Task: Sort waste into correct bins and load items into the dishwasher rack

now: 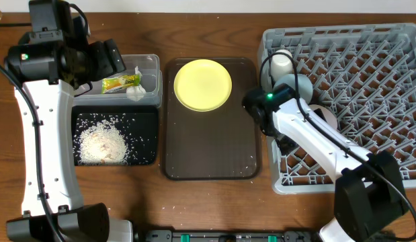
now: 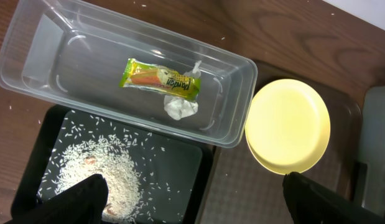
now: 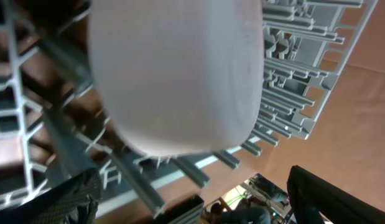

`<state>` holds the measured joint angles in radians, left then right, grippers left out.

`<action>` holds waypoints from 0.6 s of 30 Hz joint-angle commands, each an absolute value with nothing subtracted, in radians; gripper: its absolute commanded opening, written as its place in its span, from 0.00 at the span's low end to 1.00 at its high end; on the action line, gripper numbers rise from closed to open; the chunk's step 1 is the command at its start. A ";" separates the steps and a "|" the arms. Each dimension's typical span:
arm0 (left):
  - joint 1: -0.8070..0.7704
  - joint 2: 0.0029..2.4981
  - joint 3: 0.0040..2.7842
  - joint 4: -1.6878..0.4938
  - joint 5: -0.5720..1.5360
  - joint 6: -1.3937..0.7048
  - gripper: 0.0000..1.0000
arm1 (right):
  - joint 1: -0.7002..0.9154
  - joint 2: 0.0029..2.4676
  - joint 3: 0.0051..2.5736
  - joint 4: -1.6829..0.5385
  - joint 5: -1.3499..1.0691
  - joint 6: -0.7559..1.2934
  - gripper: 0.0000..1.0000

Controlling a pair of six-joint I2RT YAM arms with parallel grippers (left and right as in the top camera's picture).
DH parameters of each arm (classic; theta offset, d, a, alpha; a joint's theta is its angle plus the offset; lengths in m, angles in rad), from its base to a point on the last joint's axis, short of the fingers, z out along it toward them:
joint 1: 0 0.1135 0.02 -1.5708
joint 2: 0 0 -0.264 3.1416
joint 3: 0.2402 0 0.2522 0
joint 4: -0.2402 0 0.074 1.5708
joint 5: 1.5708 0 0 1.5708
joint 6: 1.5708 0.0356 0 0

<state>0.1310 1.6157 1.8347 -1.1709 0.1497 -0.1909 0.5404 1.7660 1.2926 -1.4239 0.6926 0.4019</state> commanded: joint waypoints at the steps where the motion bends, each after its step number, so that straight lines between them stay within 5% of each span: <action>1: 0.135 1.614 1.848 -1.174 0.138 -0.204 0.93 | 0.513 1.766 1.283 -1.397 0.751 0.404 0.94; 18: 0.135 1.614 1.848 -1.174 0.138 -0.204 0.93 | 0.453 1.766 1.262 -1.324 0.743 0.403 0.54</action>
